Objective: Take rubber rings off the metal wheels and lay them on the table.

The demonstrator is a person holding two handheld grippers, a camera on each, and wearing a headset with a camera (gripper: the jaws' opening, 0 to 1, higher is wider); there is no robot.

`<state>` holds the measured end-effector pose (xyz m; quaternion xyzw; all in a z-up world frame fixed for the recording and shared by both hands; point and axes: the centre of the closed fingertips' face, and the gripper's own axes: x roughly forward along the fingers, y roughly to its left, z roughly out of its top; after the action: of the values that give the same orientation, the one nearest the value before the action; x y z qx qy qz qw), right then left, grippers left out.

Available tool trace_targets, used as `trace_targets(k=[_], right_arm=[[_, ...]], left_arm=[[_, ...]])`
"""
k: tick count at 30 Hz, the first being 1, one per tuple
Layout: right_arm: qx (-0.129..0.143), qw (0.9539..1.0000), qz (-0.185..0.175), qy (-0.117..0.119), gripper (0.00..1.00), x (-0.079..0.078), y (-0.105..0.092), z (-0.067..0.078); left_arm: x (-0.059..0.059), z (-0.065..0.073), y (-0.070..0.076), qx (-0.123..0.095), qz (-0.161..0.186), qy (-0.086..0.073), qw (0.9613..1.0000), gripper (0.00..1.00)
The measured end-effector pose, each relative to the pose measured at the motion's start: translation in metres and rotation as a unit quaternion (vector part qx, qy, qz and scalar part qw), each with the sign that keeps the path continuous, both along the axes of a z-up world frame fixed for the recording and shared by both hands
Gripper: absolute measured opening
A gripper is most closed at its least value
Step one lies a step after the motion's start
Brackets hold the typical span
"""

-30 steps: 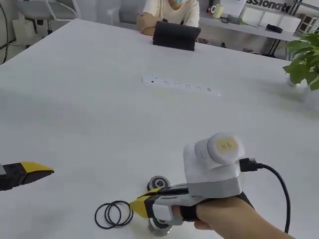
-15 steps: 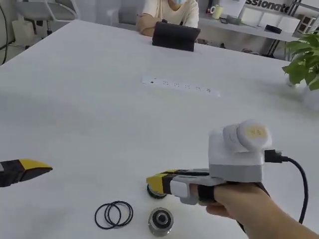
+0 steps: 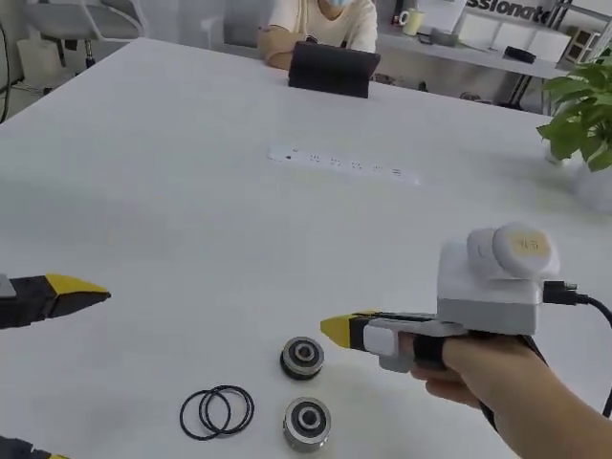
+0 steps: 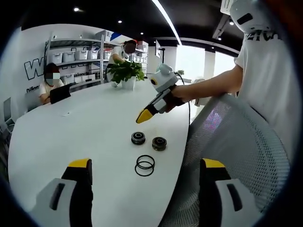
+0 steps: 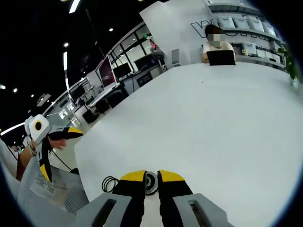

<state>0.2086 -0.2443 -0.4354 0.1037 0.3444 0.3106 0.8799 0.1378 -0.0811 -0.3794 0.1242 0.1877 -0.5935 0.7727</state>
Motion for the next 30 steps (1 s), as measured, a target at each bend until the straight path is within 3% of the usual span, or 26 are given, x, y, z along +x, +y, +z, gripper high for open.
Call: trace_targets(k=[8, 15, 19, 30], right_arm=[[-0.013, 0.9998, -0.011, 0.008, 0.06, 0.000, -0.009, -0.007], [-0.029, 0.9995, -0.007, 0.013, 0.06, -0.002, -0.012, -0.013], [-0.031, 0.9994, -0.008, 0.016, 0.07, -0.002, -0.015, -0.015], [-0.044, 0.9989, -0.002, 0.018, 0.08, -0.003, -0.018, -0.019]], left_arm=[[0.022, 0.026, -0.008, -0.014, -0.001, -0.035, 0.9993, 0.88], [0.036, 0.044, -0.025, -0.026, -0.013, -0.063, 0.9976, 0.84], [0.046, 0.060, -0.038, -0.042, -0.018, -0.081, 0.9956, 0.82], [0.065, 0.089, -0.080, -0.047, -0.063, -0.130, 0.9884, 0.73]])
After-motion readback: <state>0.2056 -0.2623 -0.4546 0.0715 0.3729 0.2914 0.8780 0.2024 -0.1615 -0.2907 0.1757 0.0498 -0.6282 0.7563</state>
